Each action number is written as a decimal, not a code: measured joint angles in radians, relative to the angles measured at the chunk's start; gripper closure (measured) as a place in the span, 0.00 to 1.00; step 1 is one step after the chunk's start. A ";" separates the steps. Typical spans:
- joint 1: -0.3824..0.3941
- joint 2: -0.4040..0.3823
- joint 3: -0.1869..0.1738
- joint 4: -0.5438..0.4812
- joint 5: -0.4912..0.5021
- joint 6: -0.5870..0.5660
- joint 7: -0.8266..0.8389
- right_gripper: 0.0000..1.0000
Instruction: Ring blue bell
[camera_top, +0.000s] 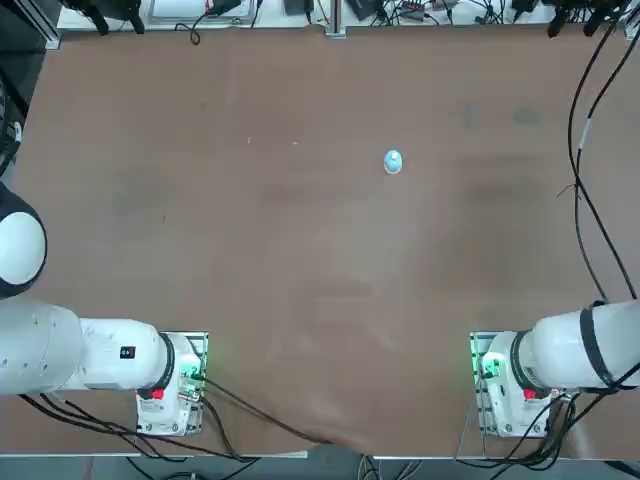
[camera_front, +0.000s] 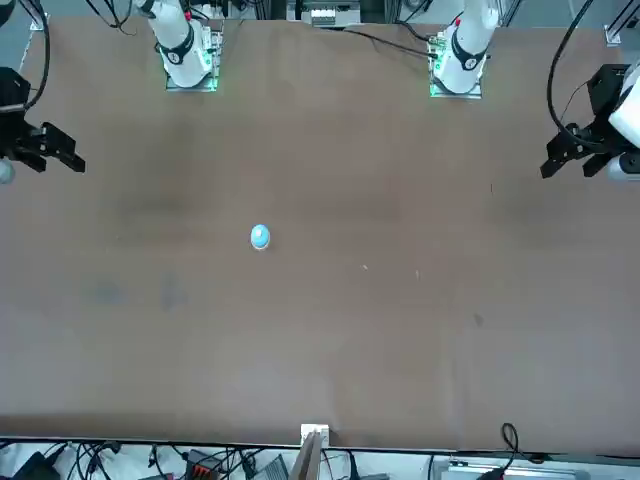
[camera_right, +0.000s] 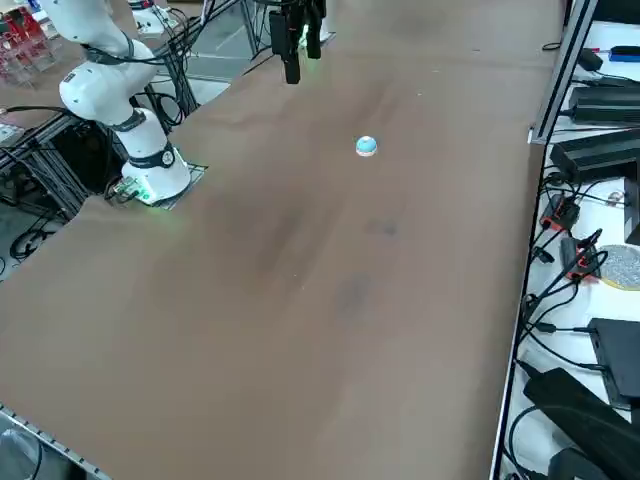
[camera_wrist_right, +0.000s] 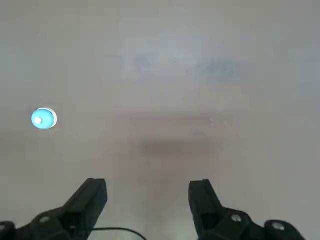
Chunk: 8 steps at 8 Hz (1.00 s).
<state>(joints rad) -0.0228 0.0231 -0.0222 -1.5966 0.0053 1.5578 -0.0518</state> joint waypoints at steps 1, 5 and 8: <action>0.001 0.001 0.006 0.000 0.000 0.000 0.000 0.00; 0.001 0.024 0.009 0.000 0.000 0.026 0.001 0.15; -0.003 0.026 -0.003 0.000 0.042 0.023 0.001 0.73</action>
<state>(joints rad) -0.0254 0.0489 -0.0249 -1.5962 0.0471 1.5805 -0.0511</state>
